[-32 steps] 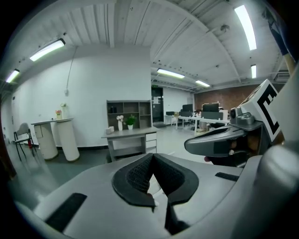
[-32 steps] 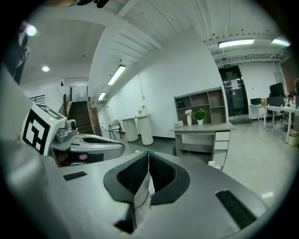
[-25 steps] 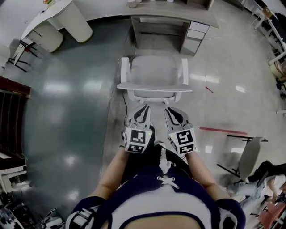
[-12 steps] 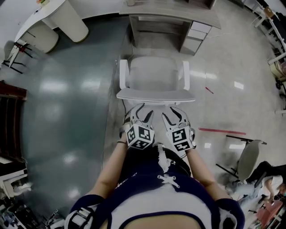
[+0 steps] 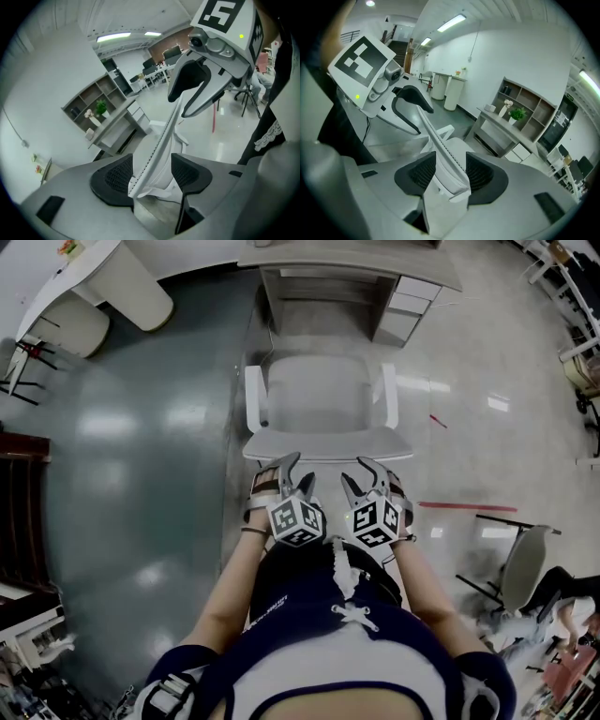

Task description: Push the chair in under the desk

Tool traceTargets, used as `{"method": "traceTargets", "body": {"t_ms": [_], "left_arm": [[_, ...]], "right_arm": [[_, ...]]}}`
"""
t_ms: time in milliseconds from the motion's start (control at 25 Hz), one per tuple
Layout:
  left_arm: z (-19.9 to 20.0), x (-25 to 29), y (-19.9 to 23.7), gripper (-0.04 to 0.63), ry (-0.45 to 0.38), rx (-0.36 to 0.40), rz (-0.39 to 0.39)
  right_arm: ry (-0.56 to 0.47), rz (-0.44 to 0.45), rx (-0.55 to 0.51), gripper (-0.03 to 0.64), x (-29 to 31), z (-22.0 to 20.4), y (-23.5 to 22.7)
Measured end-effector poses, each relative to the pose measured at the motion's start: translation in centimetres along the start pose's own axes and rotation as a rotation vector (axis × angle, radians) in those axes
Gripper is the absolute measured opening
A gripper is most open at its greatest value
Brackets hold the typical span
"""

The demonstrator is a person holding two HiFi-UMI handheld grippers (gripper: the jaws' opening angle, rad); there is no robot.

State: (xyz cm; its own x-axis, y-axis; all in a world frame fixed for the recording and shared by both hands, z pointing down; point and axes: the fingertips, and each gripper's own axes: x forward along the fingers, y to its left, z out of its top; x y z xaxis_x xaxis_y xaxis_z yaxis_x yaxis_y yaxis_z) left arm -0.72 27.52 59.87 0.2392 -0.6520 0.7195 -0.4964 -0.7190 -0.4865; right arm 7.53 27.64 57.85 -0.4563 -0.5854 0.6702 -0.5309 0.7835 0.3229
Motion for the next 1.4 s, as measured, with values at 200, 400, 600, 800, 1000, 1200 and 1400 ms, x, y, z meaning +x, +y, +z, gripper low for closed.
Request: {"method": "traceTargets", "body": {"t_ms": [200, 400, 600, 800, 1000, 1200, 1400], "left_arm": [[-1.3, 1.8, -0.3, 0.255, 0.010, 0.078, -0.060], [-1.8, 2.8, 0.0, 0.255, -0.006, 0.061, -0.099], [-2.3, 3.3, 0.3, 0.253, -0.024, 0.017, -0.142], [-1.9, 3.2, 1.2, 0.224, -0.098, -0.081, -0.141], [-1.9, 3.1, 1.4, 0.224, -0.131, -0.081, -0.133], [-2.0, 3.6, 2.1, 0.224, -0.136, -0.077, -0.132], [-2.2, 4.4, 3.3, 0.224, -0.134, -0.072, -0.147]], "right_arm": [[0.048, 0.028, -0.124, 0.170, 2.5, -0.9, 0.5], [0.077, 0.013, -0.165, 0.173, 4.0, -1.6, 0.0], [0.106, 0.025, -0.153, 0.173, 5.0, -2.1, -0.1], [0.095, 0.034, -0.150, 0.172, 5.4, -2.2, -0.5], [0.098, 0.071, -0.167, 0.172, 5.5, -2.3, -0.5], [0.093, 0.053, -0.169, 0.171, 6.1, -2.0, -0.9], [0.098, 0.044, -0.158, 0.172, 7.0, -1.3, -1.5]]}}
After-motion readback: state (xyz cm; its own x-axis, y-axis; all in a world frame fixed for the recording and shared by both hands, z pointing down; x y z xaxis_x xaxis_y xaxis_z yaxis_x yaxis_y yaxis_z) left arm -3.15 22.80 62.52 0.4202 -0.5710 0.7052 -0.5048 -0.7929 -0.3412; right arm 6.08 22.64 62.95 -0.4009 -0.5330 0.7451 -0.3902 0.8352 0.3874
